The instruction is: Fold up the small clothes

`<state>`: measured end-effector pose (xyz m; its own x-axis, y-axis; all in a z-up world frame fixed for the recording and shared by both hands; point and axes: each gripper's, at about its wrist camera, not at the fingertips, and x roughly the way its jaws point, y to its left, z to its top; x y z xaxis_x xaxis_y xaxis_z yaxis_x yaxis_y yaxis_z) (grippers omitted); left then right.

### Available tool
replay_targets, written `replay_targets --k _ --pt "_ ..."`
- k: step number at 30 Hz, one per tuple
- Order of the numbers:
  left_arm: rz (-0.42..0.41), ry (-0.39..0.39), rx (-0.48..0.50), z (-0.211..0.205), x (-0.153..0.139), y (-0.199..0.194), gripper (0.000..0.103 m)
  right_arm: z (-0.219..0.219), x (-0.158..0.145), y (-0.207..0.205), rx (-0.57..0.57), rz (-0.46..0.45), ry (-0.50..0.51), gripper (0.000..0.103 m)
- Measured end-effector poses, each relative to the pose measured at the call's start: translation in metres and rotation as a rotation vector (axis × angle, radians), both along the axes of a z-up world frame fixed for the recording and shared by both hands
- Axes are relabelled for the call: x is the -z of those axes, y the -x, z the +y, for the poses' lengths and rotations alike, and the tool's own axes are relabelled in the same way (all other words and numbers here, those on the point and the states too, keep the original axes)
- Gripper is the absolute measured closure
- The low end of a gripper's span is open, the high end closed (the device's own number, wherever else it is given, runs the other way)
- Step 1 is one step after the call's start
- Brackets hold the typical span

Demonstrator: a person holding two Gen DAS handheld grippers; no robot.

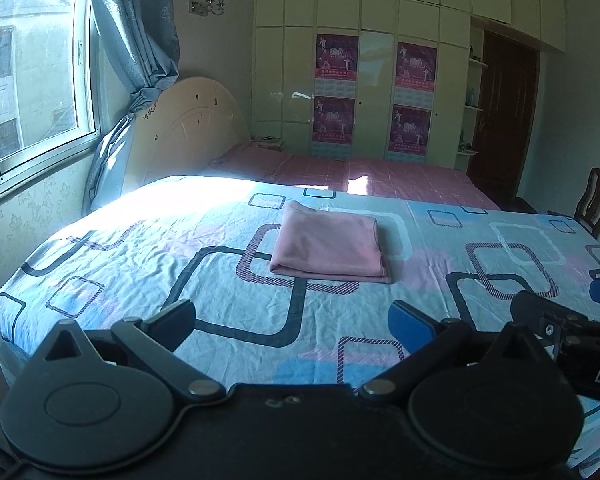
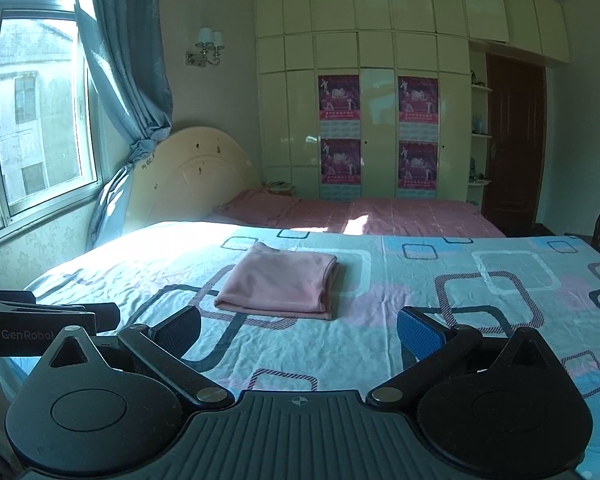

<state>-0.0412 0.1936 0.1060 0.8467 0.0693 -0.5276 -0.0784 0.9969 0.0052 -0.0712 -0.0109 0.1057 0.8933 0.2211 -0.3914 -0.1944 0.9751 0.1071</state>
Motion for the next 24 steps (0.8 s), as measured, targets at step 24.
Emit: replay_targets --k 24 --pt "-0.012 0.0 -0.01 0.007 -0.002 0.001 0.0 -0.009 0.008 -0.013 0.029 0.015 -0.005 0.0"
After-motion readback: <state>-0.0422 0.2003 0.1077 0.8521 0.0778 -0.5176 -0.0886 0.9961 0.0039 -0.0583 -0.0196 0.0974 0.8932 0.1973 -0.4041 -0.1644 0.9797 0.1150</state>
